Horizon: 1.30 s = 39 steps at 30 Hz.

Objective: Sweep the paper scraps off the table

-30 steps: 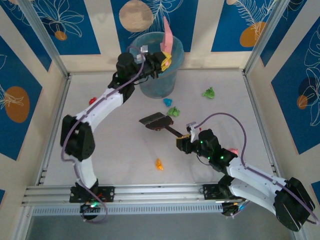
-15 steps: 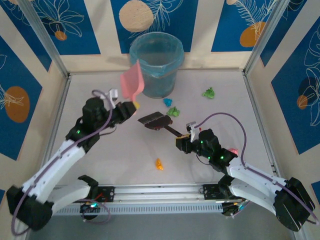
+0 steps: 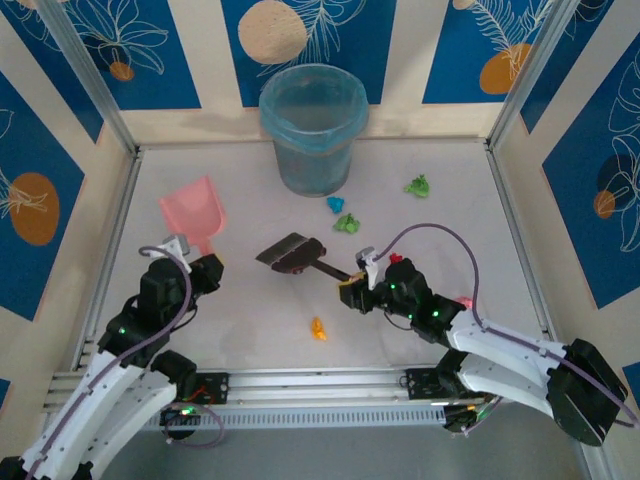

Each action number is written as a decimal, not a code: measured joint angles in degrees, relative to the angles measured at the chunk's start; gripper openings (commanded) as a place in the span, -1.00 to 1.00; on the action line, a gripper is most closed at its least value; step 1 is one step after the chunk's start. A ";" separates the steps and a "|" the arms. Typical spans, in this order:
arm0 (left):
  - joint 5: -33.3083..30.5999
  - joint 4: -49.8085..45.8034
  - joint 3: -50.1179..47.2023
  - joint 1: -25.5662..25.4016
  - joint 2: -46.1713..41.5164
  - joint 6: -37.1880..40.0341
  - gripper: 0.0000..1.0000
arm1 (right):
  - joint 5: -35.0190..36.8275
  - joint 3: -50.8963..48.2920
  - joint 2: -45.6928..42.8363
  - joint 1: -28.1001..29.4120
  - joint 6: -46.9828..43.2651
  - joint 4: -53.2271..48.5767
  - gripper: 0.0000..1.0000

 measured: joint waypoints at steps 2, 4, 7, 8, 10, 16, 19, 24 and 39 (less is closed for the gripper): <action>-1.60 -0.90 -0.72 0.02 -1.70 0.98 -1.00 | -0.39 2.08 2.21 1.51 -0.50 0.15 -1.00; -3.10 -1.68 -1.22 0.02 -2.95 2.01 -1.00 | -0.28 5.70 5.66 3.10 -1.01 -0.35 -1.00; -5.38 -2.69 -1.22 0.02 -3.30 3.32 -1.00 | 1.44 13.88 12.66 6.08 -2.78 -2.43 -1.00; -6.34 -3.04 -1.22 0.02 -3.30 3.65 -1.00 | 2.38 16.96 15.32 7.15 -3.69 -2.91 -1.00; -8.22 -4.11 -1.33 0.02 -3.82 3.96 -1.00 | 3.89 22.60 20.48 9.05 -5.44 -3.19 -1.00; -13.64 -7.80 -2.05 0.02 -7.48 3.85 -1.00 | 5.33 34.58 34.86 11.47 -9.97 -1.53 -1.00; -15.04 -8.74 -2.54 0.02 -7.78 3.80 -1.00 | 5.75 41.94 44.04 12.13 -12.02 -1.07 -1.00; -16.57 -9.75 -2.84 0.02 -7.74 3.28 -1.00 | 6.47 52.54 55.98 13.68 -14.27 -0.59 -1.00; -18.82 -10.47 -2.95 0.02 -7.74 2.75 -1.00 | 7.17 69.46 72.85 15.32 -17.33 -2.69 -1.00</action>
